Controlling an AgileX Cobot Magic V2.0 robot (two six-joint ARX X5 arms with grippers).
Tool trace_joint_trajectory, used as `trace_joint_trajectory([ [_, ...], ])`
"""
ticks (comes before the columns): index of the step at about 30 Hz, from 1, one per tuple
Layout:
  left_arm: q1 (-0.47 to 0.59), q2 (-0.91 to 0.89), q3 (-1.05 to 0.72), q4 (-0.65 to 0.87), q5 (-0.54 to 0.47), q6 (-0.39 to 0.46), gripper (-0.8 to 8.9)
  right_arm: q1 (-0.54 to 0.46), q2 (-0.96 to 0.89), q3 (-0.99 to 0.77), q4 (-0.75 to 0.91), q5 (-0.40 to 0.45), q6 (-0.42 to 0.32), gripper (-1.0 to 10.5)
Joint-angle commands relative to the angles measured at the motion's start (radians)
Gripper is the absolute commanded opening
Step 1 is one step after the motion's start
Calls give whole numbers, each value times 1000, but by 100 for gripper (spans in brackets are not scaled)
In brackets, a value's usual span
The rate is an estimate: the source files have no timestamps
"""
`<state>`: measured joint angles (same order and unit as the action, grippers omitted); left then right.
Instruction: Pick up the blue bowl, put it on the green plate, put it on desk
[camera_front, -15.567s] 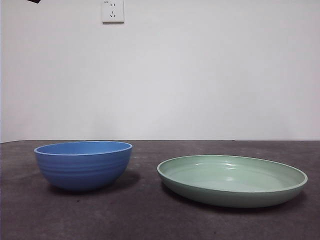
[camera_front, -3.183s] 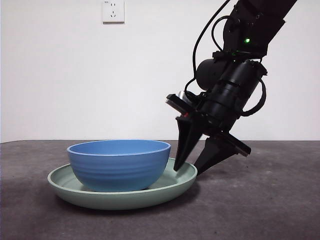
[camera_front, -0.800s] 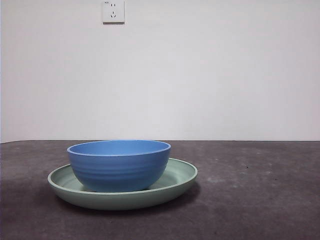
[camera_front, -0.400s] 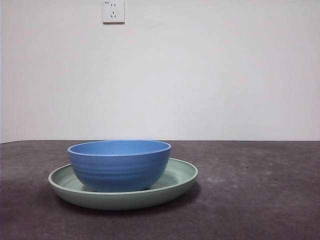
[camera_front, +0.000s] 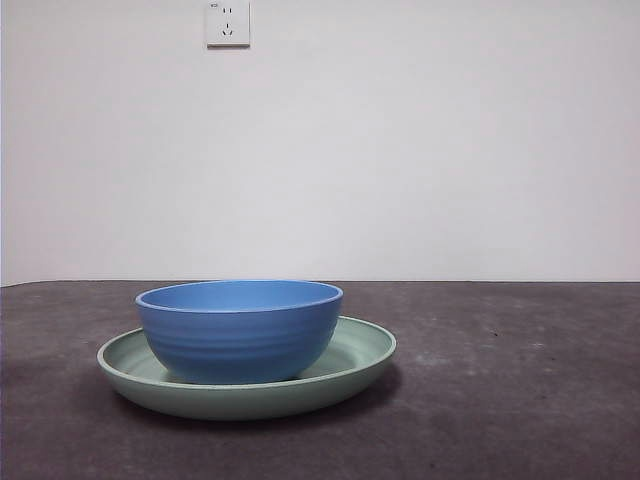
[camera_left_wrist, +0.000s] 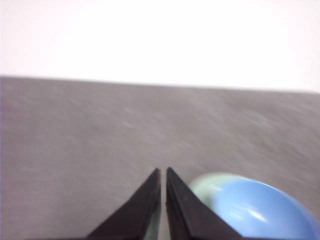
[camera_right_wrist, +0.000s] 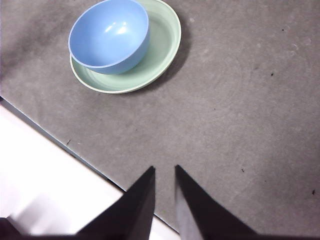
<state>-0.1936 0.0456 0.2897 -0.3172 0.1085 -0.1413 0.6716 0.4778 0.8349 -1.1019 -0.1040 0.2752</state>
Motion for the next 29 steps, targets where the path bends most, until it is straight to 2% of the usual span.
trace_joint_trajectory([
  [1, 57, -46, -135, 96, -4, 24, 19, 8, 2, 5, 9, 1, 6, 57],
  [6, 106, -42, -229, 108, -8, 32, 19, 8, 2, 5, 9, 1, 6, 57],
  [17, 151, -42, -278, 134, -17, 143, 19, 8, 2, 5, 9, 1, 5, 57],
  [29, 150, -42, -278, 134, -16, 145, 19, 8, 2, 5, 9, 1, 5, 57],
])
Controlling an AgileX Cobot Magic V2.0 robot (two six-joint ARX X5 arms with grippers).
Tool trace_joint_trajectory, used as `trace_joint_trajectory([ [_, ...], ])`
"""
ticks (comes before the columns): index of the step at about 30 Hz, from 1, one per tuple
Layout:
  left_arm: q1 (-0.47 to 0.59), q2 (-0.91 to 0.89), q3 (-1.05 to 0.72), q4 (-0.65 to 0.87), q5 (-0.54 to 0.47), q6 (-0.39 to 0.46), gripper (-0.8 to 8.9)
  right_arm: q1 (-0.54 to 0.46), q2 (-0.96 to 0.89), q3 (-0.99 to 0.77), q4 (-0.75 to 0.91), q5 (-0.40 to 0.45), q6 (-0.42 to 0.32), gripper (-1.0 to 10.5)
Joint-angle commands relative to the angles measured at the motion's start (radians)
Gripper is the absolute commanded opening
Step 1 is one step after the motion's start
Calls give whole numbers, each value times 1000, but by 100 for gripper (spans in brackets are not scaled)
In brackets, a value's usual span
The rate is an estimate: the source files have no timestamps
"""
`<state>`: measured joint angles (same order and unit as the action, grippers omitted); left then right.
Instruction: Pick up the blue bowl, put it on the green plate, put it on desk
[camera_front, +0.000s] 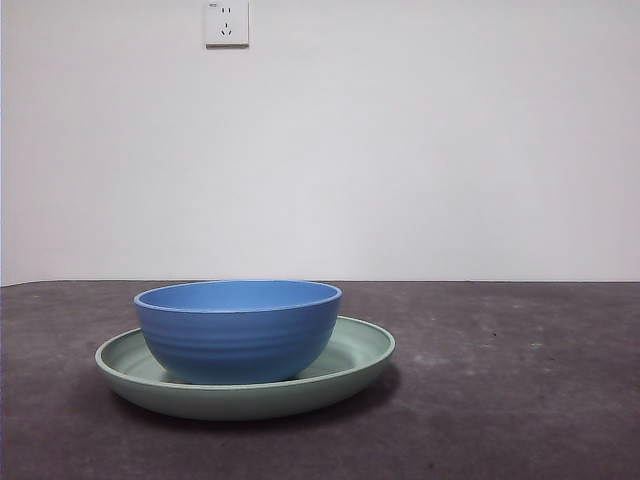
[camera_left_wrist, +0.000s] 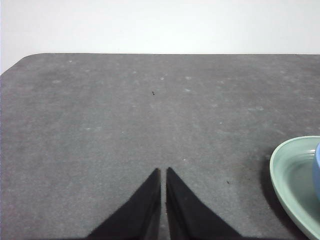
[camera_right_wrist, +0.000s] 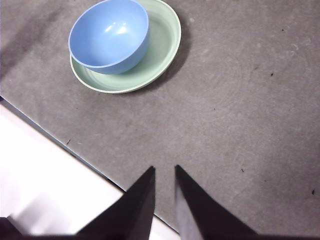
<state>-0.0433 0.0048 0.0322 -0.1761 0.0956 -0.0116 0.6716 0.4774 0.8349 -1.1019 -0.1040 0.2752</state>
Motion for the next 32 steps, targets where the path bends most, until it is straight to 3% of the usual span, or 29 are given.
trace_joint_trajectory([
  [1, 0, -2, -21, -8, -3, 15, 19, 8, 3, 5, 9, 1, 6, 57],
  [13, 0, -2, -21, -8, -3, 15, 19, 3, -1, 2, 14, 2, 5, 57],
  [19, 0, -2, -21, -8, -3, 15, 19, -180, -60, -10, 50, -66, 25, 57],
  [26, 0, -2, -20, -8, -3, 15, 19, -486, -184, -218, 525, -79, 13, 57],
  [32, 0, -2, -20, -8, -3, 15, 19, -661, -352, -572, 909, -65, -149, 57],
])
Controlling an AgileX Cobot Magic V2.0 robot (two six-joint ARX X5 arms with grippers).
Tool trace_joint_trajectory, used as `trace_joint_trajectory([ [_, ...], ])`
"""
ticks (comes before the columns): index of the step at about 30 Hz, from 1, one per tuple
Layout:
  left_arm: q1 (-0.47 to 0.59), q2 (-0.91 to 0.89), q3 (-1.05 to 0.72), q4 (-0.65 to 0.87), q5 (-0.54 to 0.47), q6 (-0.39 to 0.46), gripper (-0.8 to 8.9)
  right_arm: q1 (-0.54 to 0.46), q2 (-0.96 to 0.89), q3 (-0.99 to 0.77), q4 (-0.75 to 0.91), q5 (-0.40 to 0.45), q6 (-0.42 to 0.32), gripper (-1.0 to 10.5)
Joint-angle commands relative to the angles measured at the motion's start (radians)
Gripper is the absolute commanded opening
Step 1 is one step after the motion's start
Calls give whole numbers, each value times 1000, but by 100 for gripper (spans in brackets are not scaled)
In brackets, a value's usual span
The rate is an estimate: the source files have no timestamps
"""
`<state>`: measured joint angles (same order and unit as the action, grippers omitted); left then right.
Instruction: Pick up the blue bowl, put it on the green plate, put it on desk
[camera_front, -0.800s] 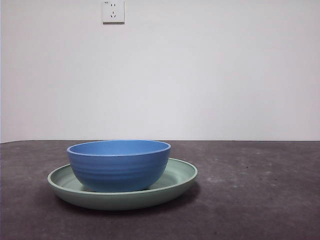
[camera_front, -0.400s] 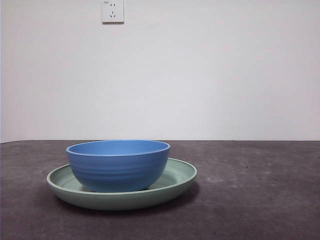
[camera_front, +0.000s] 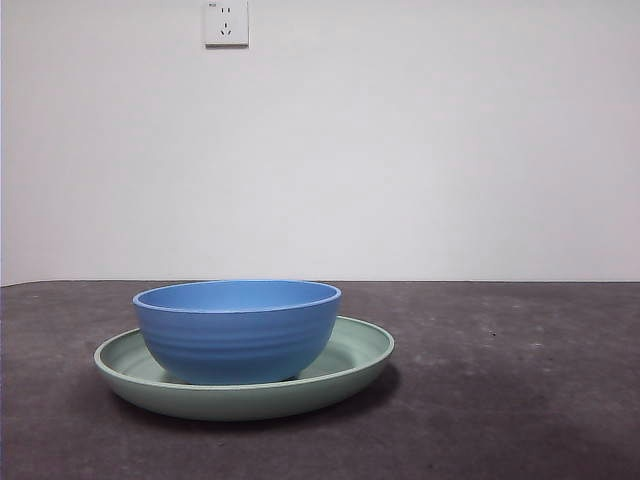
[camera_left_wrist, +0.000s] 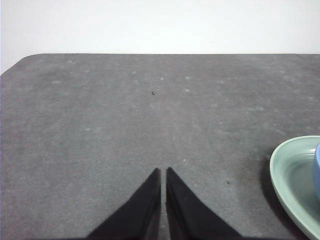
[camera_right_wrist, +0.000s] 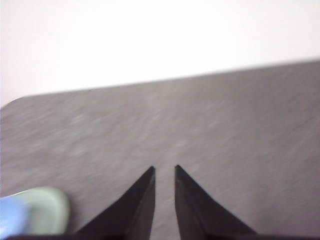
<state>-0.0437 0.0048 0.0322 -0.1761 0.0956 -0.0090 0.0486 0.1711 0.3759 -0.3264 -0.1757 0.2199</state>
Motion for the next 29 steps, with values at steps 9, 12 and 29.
trace_joint_trajectory([
  [9, 0, -2, -20, -8, -3, 13, 19, -111, -167, -337, 225, 167, -199, 57],
  [12, 0, -2, -20, -8, -3, 13, 19, -110, -167, -365, 203, 168, -230, 57],
  [29, 0, -2, -20, -8, -3, 13, 19, -109, -167, -365, 173, 161, -246, 57],
])
